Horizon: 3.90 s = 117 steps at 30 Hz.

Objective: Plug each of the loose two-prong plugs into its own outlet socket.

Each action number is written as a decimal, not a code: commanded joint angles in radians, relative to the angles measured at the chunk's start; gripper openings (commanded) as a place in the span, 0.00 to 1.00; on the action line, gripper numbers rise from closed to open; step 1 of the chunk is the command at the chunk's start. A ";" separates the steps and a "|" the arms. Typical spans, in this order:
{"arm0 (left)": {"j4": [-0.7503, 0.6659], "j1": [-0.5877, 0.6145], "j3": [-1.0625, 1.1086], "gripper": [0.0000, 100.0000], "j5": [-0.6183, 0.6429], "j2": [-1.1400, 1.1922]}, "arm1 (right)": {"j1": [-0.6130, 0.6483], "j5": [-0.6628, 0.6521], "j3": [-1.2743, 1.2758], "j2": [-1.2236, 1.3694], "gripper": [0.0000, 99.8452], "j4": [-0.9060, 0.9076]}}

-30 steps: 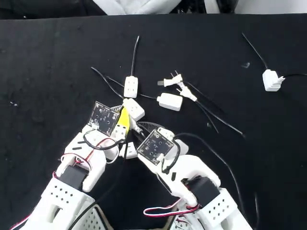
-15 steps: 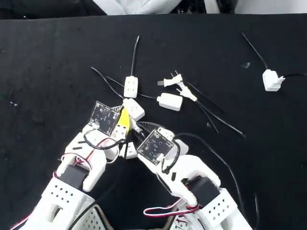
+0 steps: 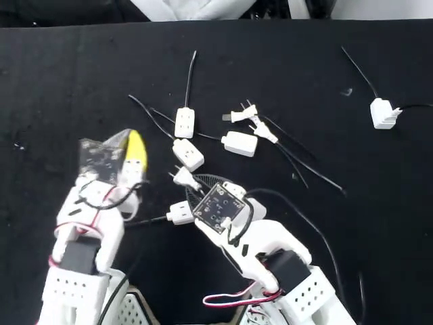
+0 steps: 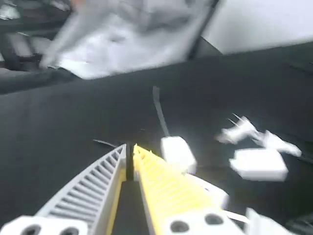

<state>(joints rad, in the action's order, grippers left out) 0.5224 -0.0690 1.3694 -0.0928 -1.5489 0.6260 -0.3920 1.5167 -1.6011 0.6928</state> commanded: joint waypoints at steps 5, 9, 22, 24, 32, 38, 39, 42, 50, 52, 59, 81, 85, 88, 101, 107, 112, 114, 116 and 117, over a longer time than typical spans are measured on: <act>0.344 0.180 0.047 0.03 -0.008 -0.150 | 0.009 -0.061 -0.105 -0.016 0.01 0.192; 0.396 0.231 0.136 0.03 -0.006 -0.135 | 0.009 -0.106 -0.202 -0.015 0.01 0.318; 0.382 0.108 0.249 0.03 -0.005 -0.137 | 0.009 -0.321 -0.432 0.303 0.01 0.503; 0.384 0.125 0.242 0.03 -0.005 -0.135 | 0.009 -0.322 -0.541 0.441 0.01 0.520; 0.519 0.374 0.197 0.03 -0.080 -0.135 | 0.011 -0.500 -0.877 0.909 0.01 0.614; 0.557 0.387 0.237 0.03 -0.089 -0.141 | 0.011 -0.720 -0.993 1.165 0.01 0.620; 0.560 0.387 0.237 0.03 -0.089 -0.141 | 0.012 -0.727 -1.010 1.204 0.01 0.620; 0.555 0.389 0.252 0.03 -0.091 -0.141 | 0.015 -0.746 -1.069 1.305 0.01 0.620; 0.555 0.389 0.259 0.03 -0.092 -0.141 | 0.034 -0.760 -1.221 1.463 0.01 0.621; 0.555 0.389 0.259 0.03 -0.092 -0.141 | 0.052 -0.760 -1.236 1.488 0.01 0.643; 0.555 0.389 0.259 0.03 -0.092 -0.141 | 0.101 -0.770 -1.276 1.549 0.01 0.692; 0.560 0.389 0.259 0.03 -0.092 -0.141 | 0.091 -0.806 -1.339 1.596 0.01 0.694; 0.560 0.389 0.259 0.03 -0.092 -0.141 | 0.081 -0.806 -1.363 1.592 0.01 0.710; 0.560 0.387 0.257 0.03 -0.092 -0.143 | 0.081 -0.726 -1.397 1.590 0.01 0.730; 0.552 0.311 0.160 0.03 -0.018 -0.143 | 0.109 -0.428 -1.336 1.448 0.01 0.537; 0.551 0.292 0.213 0.03 0.012 -0.144 | 0.092 -0.629 -1.207 1.385 0.01 0.635; 0.552 0.294 0.220 0.03 -0.021 -0.144 | 0.061 -0.772 -1.205 1.379 0.01 0.755; 0.552 0.291 0.231 0.03 -0.023 -0.144 | 0.034 -0.772 -1.205 1.379 0.01 0.753; 0.552 0.294 0.231 0.03 -0.028 -0.144 | 0.021 -0.772 -1.198 1.380 0.01 0.736; 0.552 0.294 0.231 0.03 -0.028 -0.144 | 0.020 -0.772 -1.194 1.382 0.01 0.732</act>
<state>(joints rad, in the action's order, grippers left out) 1.0794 0.2286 1.6118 -0.1082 -1.6840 0.6705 -1.1515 0.3261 -0.1757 1.4339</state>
